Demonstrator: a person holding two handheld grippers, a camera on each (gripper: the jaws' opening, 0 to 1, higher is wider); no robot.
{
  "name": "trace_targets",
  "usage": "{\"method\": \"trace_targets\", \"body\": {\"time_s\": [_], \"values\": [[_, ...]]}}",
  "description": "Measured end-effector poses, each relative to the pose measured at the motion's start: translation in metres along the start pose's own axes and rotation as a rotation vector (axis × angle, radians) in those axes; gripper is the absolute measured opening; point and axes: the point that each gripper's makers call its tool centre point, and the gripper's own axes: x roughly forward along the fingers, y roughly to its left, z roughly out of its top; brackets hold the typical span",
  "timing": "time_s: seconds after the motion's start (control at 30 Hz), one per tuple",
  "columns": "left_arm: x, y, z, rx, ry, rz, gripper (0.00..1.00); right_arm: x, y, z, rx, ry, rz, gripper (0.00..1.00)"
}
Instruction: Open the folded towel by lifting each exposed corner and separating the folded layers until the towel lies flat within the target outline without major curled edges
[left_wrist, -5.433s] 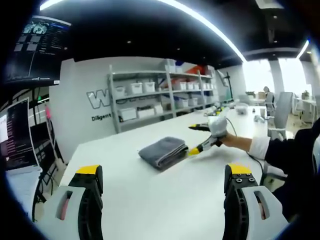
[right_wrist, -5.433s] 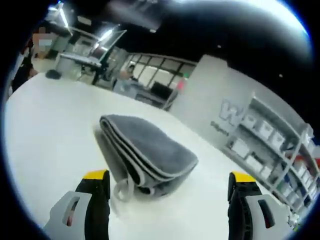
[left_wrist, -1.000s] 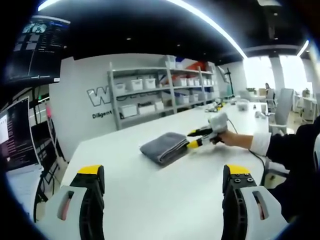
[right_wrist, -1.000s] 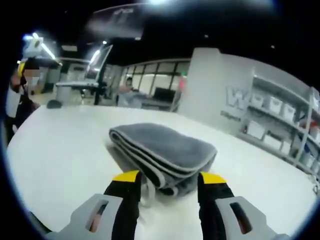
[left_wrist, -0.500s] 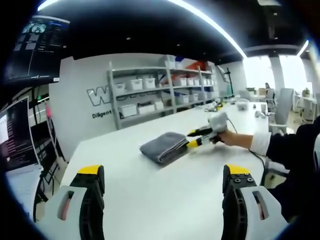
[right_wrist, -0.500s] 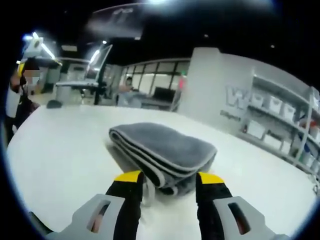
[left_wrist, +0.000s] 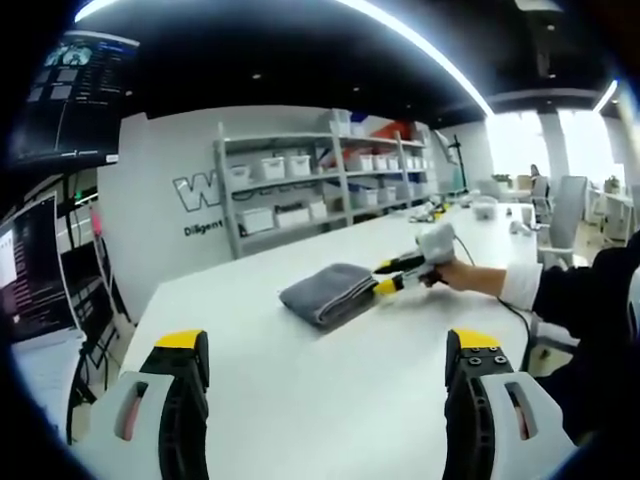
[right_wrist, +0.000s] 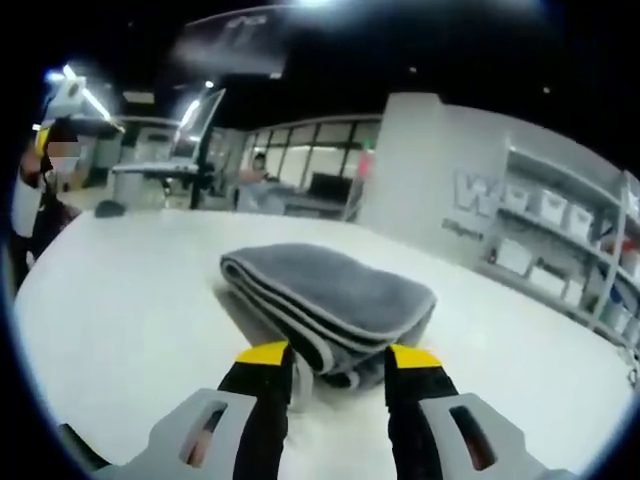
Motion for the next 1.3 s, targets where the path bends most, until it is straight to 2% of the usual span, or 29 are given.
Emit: {"method": "trace_targets", "body": {"time_s": [1.3], "values": [[0.0031, 0.0003, -0.003, -0.003, 0.008, -0.007, 0.96, 0.0022, 0.0, -0.0043, -0.018, 0.017, 0.0, 0.26]]}}
